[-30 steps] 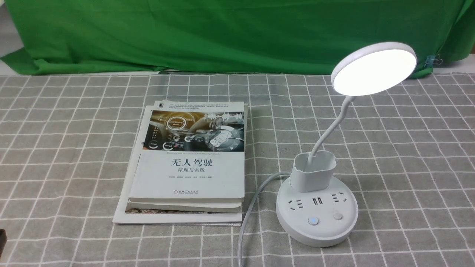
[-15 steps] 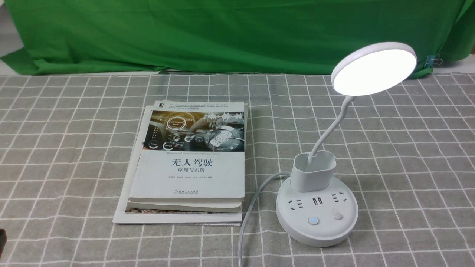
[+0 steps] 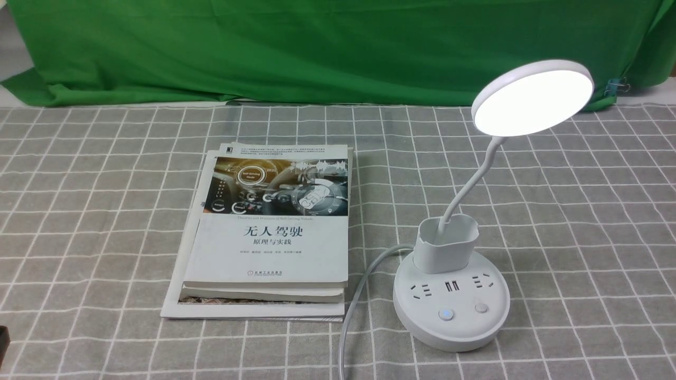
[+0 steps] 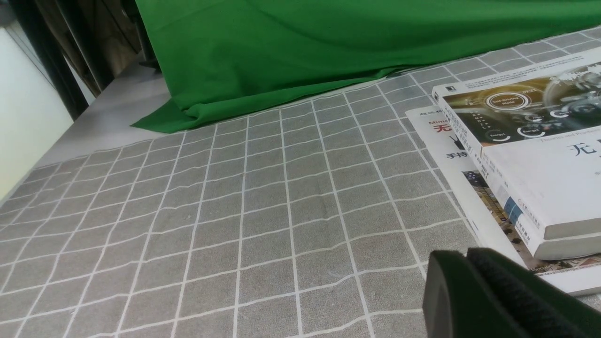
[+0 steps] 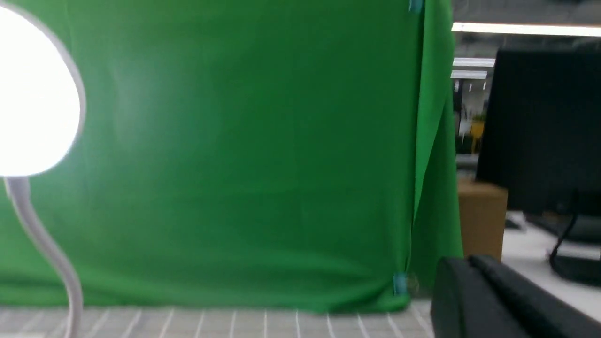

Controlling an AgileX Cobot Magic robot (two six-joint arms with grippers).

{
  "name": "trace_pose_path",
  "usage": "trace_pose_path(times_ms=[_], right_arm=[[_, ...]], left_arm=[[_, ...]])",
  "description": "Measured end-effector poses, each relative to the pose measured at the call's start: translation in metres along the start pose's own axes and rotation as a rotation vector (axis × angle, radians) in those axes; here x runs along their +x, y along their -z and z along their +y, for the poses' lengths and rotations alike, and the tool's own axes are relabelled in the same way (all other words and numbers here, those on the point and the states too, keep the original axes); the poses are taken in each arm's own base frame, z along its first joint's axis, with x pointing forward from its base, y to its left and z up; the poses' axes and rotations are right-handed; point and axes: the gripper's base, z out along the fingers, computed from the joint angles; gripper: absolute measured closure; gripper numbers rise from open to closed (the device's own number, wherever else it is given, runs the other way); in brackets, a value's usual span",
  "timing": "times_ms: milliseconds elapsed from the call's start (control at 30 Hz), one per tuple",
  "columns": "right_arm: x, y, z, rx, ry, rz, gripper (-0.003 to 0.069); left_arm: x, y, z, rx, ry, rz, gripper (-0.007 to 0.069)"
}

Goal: Turn off the desk lamp on the grey coffee tablecloth by hand.
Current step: 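Press the power button on the lamp base to turn the lamp off with the right gripper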

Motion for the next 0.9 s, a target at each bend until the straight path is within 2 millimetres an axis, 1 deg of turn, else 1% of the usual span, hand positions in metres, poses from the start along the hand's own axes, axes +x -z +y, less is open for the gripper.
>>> trace_pose_path(times_ms=[100, 167, 200, 233, 333, 367, 400, 433, 467, 500, 533, 667, 700, 833, 900], right_arm=[[-0.004, 0.000, 0.000, 0.004, -0.041, -0.043, 0.0613], [-0.005, 0.000, 0.000, 0.003, -0.075, -0.031, 0.0613], [-0.010, -0.003, 0.000, 0.000, -0.095, -0.014, 0.0612], [-0.010, -0.003, 0.000, 0.000, -0.095, -0.008, 0.0612], [-0.037, -0.015, -0.001, -0.004, -0.111, 0.011, 0.0612], [-0.039, -0.016, -0.001, -0.005, -0.113, 0.010, 0.0612], [-0.049, -0.021, -0.001, -0.007, -0.122, 0.022, 0.0612], [-0.057, -0.029, -0.001, -0.009, -0.134, 0.069, 0.0612], [-0.062, -0.035, 0.000, -0.012, -0.137, 0.113, 0.0612], [-0.063, -0.035, 0.000, -0.012, -0.138, 0.116, 0.0612], [-0.065, -0.047, 0.001, -0.017, -0.143, 0.236, 0.0612], [-0.052, -0.062, 0.002, -0.019, -0.145, 0.423, 0.0613], [-0.046, -0.066, 0.003, -0.018, -0.144, 0.472, 0.0613], [-0.032, -0.076, 0.004, -0.012, -0.155, 0.561, 0.0612], [-0.025, -0.082, 0.004, 0.003, -0.192, 0.609, 0.0612]], left_arm=[[0.000, 0.000, 0.000, 0.000, 0.000, 0.000, 0.0606], [0.000, 0.000, 0.000, 0.000, 0.000, 0.000, 0.0606], [0.000, 0.000, 0.000, 0.000, 0.000, 0.000, 0.0606], [0.000, 0.000, 0.000, 0.000, 0.000, 0.000, 0.0606], [0.000, 0.000, 0.000, 0.000, 0.000, 0.000, 0.0606], [0.000, 0.000, 0.000, 0.000, 0.000, 0.000, 0.0606], [0.000, 0.000, 0.000, 0.000, 0.000, 0.000, 0.0606], [0.000, 0.000, 0.000, 0.000, 0.000, 0.000, 0.0606], [0.000, 0.000, 0.000, 0.000, 0.000, 0.000, 0.0606], [0.000, 0.000, 0.000, 0.000, 0.000, 0.000, 0.0606], [0.000, 0.000, 0.000, 0.000, 0.000, 0.000, 0.0606], [0.000, 0.000, 0.000, 0.000, -0.001, 0.000, 0.0606], [0.000, 0.000, 0.000, 0.000, 0.000, 0.000, 0.0606], [0.000, 0.000, 0.000, 0.000, 0.000, 0.000, 0.0606], [0.000, 0.000, 0.000, 0.000, 0.000, 0.000, 0.0606]])
